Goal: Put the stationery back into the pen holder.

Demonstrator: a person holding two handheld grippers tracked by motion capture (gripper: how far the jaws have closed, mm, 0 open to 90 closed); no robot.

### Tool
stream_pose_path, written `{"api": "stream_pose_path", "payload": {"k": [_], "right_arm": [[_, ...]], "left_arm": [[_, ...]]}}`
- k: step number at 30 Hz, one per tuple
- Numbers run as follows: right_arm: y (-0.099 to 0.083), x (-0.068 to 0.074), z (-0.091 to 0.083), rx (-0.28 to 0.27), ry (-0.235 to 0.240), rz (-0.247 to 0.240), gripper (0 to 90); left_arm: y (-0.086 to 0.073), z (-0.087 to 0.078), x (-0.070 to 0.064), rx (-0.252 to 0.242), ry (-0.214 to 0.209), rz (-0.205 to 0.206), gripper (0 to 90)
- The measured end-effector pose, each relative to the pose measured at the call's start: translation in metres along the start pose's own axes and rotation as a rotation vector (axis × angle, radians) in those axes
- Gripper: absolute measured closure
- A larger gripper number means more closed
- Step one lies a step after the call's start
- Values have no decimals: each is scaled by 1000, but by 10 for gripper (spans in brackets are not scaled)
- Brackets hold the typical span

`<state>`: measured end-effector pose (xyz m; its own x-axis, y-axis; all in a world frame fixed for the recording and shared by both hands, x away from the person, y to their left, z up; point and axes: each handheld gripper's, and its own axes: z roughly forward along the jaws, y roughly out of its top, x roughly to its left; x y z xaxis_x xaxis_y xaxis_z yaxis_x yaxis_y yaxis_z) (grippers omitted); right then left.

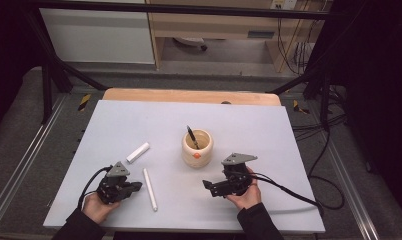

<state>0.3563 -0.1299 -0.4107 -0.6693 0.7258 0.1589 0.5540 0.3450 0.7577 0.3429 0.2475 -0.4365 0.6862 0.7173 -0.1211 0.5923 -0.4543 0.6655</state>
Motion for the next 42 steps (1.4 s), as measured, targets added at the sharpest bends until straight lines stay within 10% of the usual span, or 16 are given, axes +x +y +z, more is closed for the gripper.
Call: {"api": "stream_pose_path", "payload": {"k": [7,22,42], "right_arm": [[7,21,16,14,22,15,67],[24,71,54,30,75,11,191],[52,116,119,79,97,-37,431]], "left_arm": [[-10,-15,13,-16,30,7,764],[-17,-20,21,8,84,21,154],[-18,-20,23,15,96,20,108]]}}
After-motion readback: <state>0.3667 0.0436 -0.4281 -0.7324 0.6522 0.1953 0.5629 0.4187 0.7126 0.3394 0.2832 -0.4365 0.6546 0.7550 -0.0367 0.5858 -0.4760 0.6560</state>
